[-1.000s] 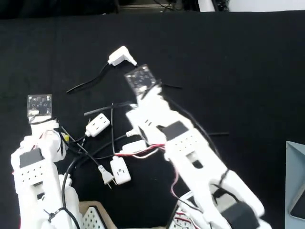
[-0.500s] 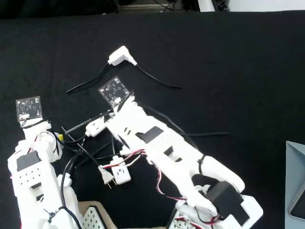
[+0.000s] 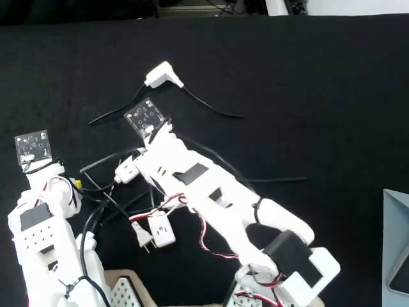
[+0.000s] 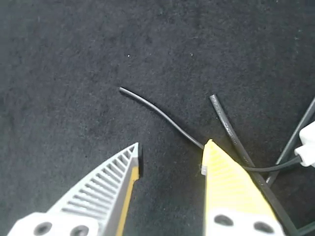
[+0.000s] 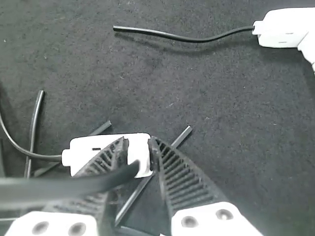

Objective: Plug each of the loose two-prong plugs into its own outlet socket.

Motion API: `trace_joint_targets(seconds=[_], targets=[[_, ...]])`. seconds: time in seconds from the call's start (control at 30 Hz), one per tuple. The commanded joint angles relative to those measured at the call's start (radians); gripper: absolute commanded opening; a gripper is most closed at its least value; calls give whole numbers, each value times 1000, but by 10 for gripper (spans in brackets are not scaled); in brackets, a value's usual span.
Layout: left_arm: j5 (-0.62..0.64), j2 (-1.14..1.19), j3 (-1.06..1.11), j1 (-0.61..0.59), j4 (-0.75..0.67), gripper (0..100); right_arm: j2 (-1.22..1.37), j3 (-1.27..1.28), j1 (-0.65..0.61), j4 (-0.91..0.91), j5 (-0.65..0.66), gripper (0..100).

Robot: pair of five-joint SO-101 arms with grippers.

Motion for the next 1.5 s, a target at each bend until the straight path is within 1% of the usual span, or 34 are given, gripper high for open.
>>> trace_joint_targets(seconds=[0.0,0.4,0.53,0.73,1.07,1.3,1.47], targets=[[12,-11,-22,-8,-18,217,-1,-53,-14,-18,-14,12],[12,-11,-22,-8,-17,217,2,-35,-54,-18,-15,12],[12,-11,-21,-8,-15,217,16,-35,-51,-18,-15,12],[11,-11,-13,-8,-20,217,104,-56,-43,-20,-11,11],[11,-11,-12,-8,-21,217,110,-70,6,-20,-11,11],[11,-11,-12,-8,-21,217,116,-77,8,-21,-12,11],[11,-11,-12,-8,-21,217,116,-74,-18,-49,-15,11]])
